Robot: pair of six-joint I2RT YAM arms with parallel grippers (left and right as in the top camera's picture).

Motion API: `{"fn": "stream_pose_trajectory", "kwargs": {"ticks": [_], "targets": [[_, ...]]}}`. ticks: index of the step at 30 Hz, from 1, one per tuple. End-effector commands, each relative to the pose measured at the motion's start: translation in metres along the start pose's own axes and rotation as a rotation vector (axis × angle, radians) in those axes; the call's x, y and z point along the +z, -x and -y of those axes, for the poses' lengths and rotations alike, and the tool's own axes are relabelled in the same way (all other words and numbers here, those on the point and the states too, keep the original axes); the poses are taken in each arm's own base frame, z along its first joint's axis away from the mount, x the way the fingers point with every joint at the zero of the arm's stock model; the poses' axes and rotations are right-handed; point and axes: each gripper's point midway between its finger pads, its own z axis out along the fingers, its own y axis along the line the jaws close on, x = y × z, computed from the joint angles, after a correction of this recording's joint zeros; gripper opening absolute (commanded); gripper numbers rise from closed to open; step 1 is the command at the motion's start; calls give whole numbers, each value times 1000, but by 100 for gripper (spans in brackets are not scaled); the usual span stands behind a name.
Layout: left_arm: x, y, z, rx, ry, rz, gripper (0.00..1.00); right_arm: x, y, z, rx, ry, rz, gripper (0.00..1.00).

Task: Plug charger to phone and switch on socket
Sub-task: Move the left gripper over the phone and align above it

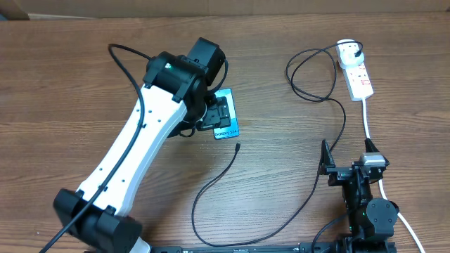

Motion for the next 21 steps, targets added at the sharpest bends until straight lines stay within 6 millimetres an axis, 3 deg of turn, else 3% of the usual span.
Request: {"fn": "stream_pose_trajectory", "kwargs": {"ticks": [1, 10, 18, 21], "targets": [[10, -1, 9, -21, -13, -53, 100, 0, -1, 3, -1, -13, 7, 100], [12, -11, 4, -24, 9, -100, 100, 0, -1, 3, -1, -13, 7, 100], [-4, -29, -21, -97, 106, -108, 100, 0, -1, 3, -1, -13, 7, 100], [-11, -38, -13, -47, 90, -92, 100, 0, -1, 3, -1, -13, 7, 100]]}}
